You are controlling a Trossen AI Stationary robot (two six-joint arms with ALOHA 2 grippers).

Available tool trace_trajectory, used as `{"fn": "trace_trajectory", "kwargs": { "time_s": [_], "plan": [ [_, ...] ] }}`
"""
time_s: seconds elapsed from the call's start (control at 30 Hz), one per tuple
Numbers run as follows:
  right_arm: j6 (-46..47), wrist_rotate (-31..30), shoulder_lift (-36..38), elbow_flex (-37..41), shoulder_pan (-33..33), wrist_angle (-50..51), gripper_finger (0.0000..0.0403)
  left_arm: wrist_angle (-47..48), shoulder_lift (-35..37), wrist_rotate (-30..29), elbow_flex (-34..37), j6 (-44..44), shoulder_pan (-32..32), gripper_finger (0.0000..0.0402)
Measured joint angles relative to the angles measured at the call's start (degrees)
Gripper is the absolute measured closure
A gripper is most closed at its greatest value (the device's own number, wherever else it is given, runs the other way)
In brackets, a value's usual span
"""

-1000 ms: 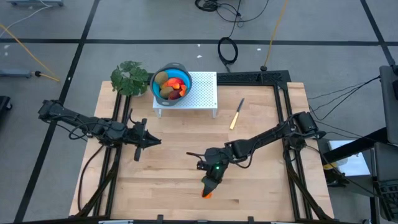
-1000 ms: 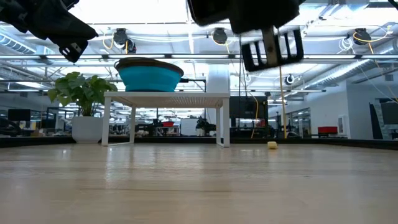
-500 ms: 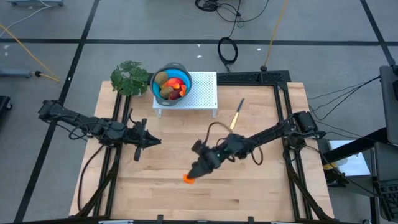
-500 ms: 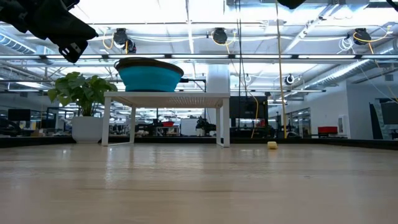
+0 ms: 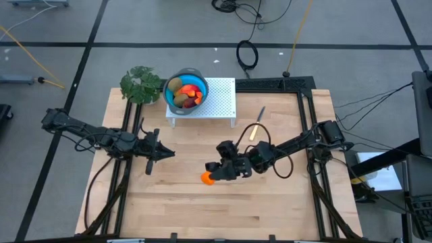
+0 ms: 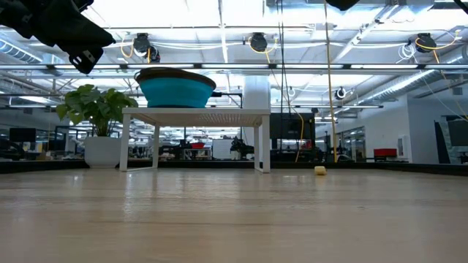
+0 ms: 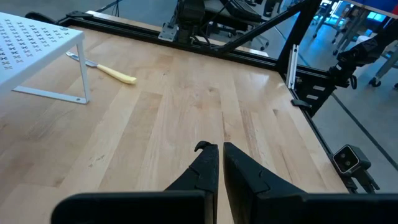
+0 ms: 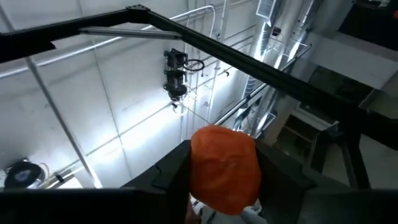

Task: Pick & Place Fruit
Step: Put the peas into the strainer bowl on the shelf

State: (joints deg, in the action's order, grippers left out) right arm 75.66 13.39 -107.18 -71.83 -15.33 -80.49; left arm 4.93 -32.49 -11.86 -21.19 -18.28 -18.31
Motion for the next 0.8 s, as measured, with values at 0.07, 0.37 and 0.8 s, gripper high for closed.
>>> {"fn": "trace_trajectory", "kwargs": {
  "time_s": [0.07, 0.37, 0.8],
  "plan": [
    [-1.1, 0.0, 0.0, 0.0, 0.2, 1.1, 0.0261, 0.0, 0.0, 0.0, 0.0, 0.0, 0.0, 0.038],
    [-35.3, 0.1, 0.0, 0.0, 1.5, 3.7, 0.0261, 0.0, 0.0, 0.0, 0.0, 0.7, 0.0, 0.038],
    [-68.9, -0.1, 6.0, 0.0, 9.1, 35.0, 0.0261, 0.0, 0.0, -0.2, 0.0, 1.7, 0.0, 0.038]
  ]
}}
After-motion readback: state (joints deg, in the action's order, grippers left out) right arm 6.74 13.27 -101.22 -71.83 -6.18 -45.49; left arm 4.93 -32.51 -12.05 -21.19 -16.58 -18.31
